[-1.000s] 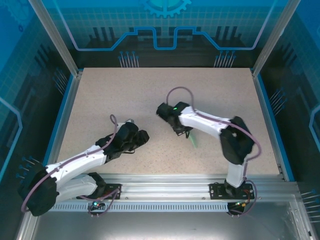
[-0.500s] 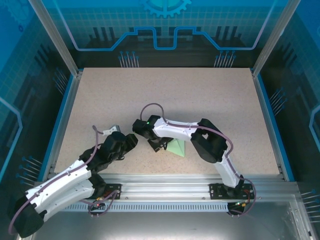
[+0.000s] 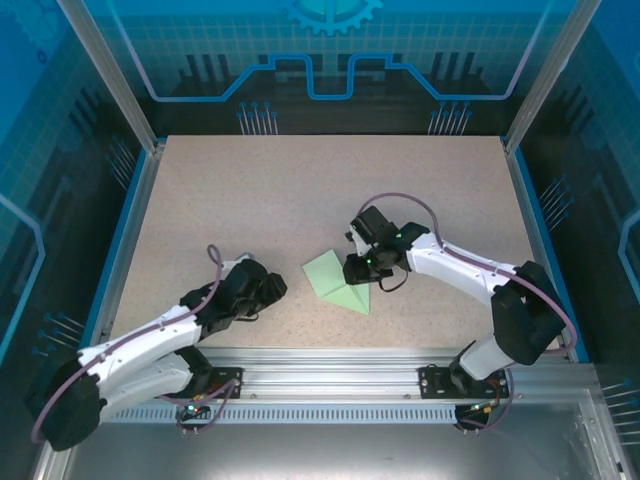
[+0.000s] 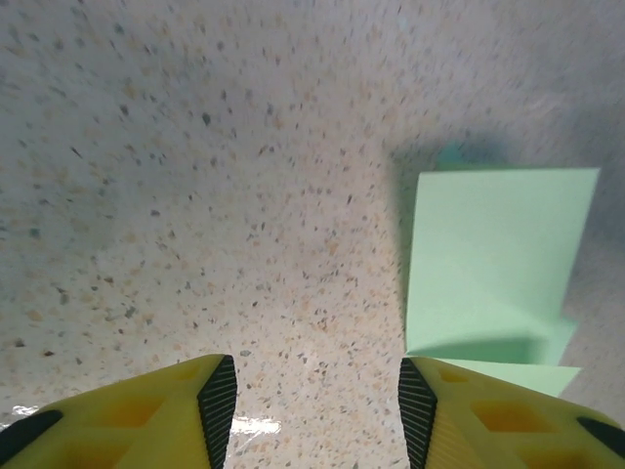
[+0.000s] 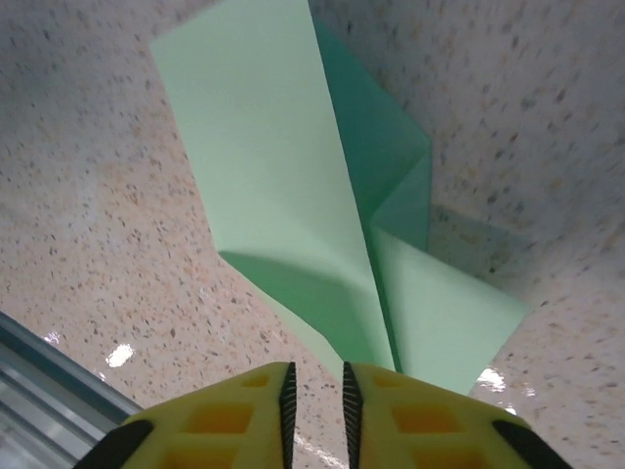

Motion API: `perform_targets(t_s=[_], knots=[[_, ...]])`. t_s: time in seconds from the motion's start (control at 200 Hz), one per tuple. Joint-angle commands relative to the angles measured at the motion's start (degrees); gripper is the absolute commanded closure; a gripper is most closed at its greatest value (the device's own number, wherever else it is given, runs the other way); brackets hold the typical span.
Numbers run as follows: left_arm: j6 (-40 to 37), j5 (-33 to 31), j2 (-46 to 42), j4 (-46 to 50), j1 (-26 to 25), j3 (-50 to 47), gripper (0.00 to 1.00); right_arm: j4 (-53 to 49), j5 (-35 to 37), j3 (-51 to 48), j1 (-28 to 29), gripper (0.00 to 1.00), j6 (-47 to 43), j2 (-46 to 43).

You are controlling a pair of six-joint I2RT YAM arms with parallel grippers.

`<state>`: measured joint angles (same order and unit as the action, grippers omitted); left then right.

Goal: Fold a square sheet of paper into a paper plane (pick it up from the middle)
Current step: Turn over the paper at the center of the table.

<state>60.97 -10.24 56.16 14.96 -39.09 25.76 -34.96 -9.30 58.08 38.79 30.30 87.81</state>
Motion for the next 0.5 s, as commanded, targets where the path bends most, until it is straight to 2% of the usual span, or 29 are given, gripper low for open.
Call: perform_targets(t_s=[0.0, 0.39, 0.495], knots=[[-2.2, 5.4, 4.2, -4.9, 0.4, 3.1, 0.49, 5.6, -10.5, -1.3, 0.0, 0.84, -1.1, 1.9], [-3.5, 11.7, 17.7, -9.8, -1.3, 8.4, 0.51, 6.7, -7.5, -2.8, -4.2, 0.87, -2.8, 8.7], [-3.6, 12.4, 19.9, -10.6, -1.9, 9.6, 0.51, 8.8, -10.0, -4.9, -7.2, 0.87, -3.3, 8.6]])
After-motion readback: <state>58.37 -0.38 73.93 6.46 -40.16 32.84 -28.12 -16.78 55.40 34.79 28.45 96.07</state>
